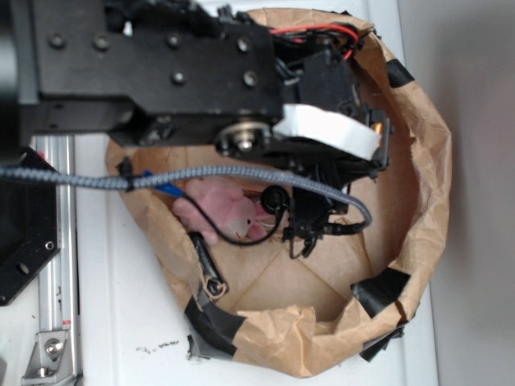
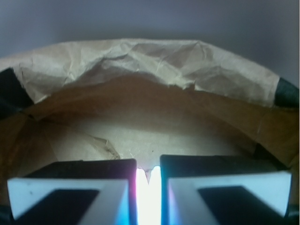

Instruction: Grab the yellow duck.

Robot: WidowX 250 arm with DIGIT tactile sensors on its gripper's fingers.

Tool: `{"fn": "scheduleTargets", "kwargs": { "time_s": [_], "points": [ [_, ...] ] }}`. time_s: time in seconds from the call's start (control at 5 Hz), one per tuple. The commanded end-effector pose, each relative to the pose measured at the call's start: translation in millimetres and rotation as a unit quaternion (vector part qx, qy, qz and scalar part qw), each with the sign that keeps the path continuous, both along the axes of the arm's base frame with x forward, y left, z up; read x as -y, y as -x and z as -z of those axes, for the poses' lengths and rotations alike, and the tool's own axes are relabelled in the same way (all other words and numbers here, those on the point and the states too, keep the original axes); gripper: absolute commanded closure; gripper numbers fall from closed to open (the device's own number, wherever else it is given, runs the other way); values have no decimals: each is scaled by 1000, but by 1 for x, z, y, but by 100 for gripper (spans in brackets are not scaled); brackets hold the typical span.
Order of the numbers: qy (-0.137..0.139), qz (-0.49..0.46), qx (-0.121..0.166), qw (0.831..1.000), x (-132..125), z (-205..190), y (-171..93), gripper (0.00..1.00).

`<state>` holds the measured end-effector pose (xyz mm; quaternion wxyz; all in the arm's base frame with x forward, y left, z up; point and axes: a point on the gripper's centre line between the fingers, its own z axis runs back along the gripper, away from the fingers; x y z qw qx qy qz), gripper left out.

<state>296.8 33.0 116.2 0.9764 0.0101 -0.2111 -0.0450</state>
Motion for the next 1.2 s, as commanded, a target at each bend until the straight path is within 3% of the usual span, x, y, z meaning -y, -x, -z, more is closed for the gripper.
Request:
{"fn": "scheduleTargets", "kwargs": {
  "time_s": [0.0,0.4,0.6,0.8,1.0],
  "points": [
    [-9,9,-36,999,-8,20,-3,0],
    [-40,-3,-64,997,-14,49,-6,0],
    [-37,11,-97,995,-9,68,-5,0],
    [-32,20,-113,993,-3,77,0,0],
    [-55,15,-80,995,-4,84,-5,0]
  ]
}}
